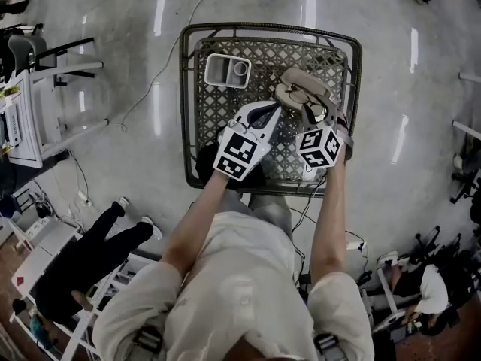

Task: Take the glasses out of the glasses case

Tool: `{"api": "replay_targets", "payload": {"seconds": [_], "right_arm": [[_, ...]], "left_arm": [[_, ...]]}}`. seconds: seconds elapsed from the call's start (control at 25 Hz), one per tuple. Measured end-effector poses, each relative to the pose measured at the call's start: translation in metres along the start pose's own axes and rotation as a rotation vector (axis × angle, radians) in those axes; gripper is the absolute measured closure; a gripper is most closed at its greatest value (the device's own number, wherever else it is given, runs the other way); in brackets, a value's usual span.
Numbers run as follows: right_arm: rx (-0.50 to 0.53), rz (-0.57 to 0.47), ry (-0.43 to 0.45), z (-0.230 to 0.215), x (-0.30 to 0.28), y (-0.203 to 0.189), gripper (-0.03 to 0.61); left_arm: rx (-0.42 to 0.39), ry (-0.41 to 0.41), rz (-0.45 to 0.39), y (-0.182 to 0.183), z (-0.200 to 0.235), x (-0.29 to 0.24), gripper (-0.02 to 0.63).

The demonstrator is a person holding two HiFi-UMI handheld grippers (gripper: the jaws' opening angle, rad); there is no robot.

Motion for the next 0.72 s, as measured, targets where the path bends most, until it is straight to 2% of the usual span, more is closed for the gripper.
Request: {"api": "replay_targets", "payload": {"seconds": [0.36,0.72], "right_arm": [[-0.095,-0.08,-0.12,-0.016,0.06,0.02,0.414],[-0.214,-0.215,-0.244,-0.027,0.147,0.05,0.416]], "left_arm": [[-0.063,-0.031,-0.049,0.028,-0.019,0.024,0.601],[-0.13,-0.066,-0.13,0.066,-0.041,0.069,0.601]]}}
Point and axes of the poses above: the fingertips, and each gripper's own axes: x backward along the fingers, z to its left, y out of its top, the point moved 2 cm from there along x, backward along the fingers, and after that the axes turned 7 degrees about x, right-handed, at the moved point
